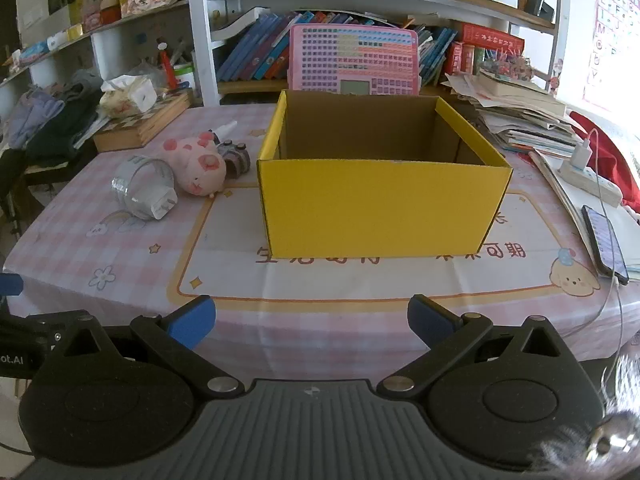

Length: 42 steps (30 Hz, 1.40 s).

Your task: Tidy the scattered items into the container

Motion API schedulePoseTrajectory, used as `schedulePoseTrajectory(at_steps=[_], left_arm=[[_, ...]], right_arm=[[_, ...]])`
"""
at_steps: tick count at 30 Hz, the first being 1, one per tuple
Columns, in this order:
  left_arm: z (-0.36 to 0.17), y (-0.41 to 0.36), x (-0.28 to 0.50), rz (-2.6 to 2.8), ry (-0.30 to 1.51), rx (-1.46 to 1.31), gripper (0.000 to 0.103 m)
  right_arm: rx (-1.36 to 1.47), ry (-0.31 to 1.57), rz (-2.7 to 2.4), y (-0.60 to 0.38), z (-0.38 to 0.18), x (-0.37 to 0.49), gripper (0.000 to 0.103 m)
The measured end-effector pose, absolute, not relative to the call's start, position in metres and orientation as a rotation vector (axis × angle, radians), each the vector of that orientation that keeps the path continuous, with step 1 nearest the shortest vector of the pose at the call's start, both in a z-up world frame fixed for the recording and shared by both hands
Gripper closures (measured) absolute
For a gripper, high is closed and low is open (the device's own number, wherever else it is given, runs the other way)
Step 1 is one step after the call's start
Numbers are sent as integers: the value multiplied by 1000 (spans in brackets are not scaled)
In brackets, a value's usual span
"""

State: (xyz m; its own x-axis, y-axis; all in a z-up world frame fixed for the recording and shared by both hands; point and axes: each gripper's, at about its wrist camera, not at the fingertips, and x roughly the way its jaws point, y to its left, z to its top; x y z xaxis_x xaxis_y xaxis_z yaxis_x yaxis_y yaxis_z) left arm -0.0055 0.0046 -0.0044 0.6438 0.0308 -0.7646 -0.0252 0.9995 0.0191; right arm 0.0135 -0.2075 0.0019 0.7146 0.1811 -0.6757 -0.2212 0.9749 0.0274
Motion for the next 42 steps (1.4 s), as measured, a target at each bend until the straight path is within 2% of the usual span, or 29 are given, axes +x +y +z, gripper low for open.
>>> schedulePoseTrajectory(at_steps=[42], left_arm=[[-13, 12, 0, 27, 898, -4, 0]], right_arm=[[-76, 775, 229, -197, -4, 20, 0]])
